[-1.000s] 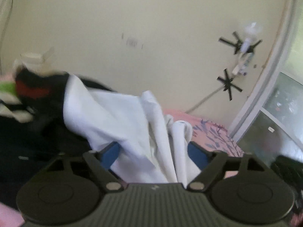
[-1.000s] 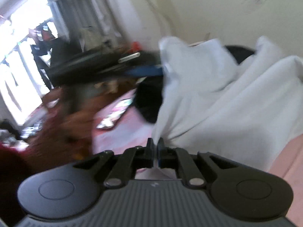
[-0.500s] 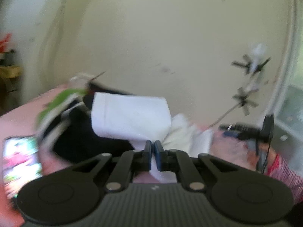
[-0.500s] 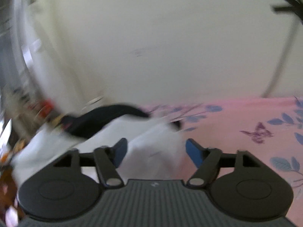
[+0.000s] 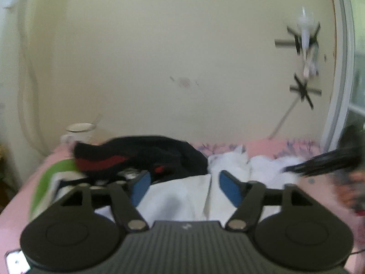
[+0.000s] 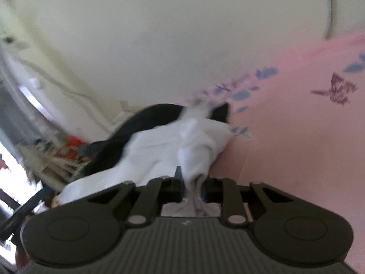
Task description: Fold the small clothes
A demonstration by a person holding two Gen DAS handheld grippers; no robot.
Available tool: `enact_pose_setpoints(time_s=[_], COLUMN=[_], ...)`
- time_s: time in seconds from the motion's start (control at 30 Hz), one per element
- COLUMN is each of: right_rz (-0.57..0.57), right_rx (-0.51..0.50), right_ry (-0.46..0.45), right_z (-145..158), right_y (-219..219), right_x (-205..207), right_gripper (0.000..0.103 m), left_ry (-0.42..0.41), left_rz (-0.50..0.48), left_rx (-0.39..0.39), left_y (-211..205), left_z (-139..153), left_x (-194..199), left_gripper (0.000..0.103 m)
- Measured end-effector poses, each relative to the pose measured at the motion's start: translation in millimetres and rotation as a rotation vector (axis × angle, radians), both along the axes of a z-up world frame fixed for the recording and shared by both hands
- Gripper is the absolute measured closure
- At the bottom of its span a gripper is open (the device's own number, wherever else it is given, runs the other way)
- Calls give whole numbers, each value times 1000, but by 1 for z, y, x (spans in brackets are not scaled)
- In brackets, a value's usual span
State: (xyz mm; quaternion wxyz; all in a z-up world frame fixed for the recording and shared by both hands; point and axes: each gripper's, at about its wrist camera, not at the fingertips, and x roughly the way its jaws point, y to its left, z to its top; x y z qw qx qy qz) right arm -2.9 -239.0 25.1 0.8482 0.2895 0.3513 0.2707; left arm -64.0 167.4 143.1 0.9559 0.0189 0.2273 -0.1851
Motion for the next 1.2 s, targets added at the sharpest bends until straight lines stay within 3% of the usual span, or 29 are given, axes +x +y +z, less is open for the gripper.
enact_pose_setpoints(time_s=[0.1, 0.2, 0.23, 0.27, 0.3, 0.33, 0.37, 0.43, 0.53, 0.6, 0.77, 0.9, 0.97, 1.0, 1.07, 1.2], right_rz=[110, 324, 343, 340, 321, 285, 240, 114, -86, -118, -21, 124, 158, 176, 163, 59], right_rx=[30, 18, -16, -59, -94, -112, -118, -112, -160, -190, -281, -148, -174, -197, -246, -220], right_ry=[-92, -151, -171, -188, -202, -216, -218, -194, -125, -104, -101, -7, -22, -31, -44, -193], right_z=[25, 34, 35, 35, 35, 36, 35, 32, 18, 6, -10, -20, -21, -20, -12, 38], right_y=[-16, -24, -26, -27, -32, -41, -50, -71, -87, -82, -37, -6, 11, 20, 31, 12], right_x=[-70, -141, -158, -168, -177, -182, -180, -164, -128, -106, -65, -35, -35, -38, -42, -71], right_gripper=[88, 77, 69, 55, 49, 49, 49, 48, 47, 47, 47, 46, 44, 47, 97, 100], left_ry=[38, 89, 95, 96, 92, 90, 92, 103, 97, 80, 17, -37, -67, -80, -110, -166], left_rz=[-24, -69, -84, -101, -113, -112, -112, -102, -77, -65, -33, -7, 7, 13, 24, 26], left_rx=[64, 70, 75, 86, 101, 113, 128, 137, 98, 71, 50, 47, 34, 22, -6, -43], left_y=[-14, -13, -12, -12, -10, -11, -11, -10, -3, 5, 16, 18, 21, 22, 28, 28], left_z=[-17, -35, -39, -42, -45, -46, -47, -45, -36, -29, -4, 18, 29, 35, 47, 76], left_x=[30, 38, 37, 34, 31, 26, 24, 19, 10, 6, -10, -25, -32, -38, -48, -63], left_gripper=[28, 34, 40, 44, 47, 58, 71, 88, 92, 92, 93, 93, 93, 93, 95, 95])
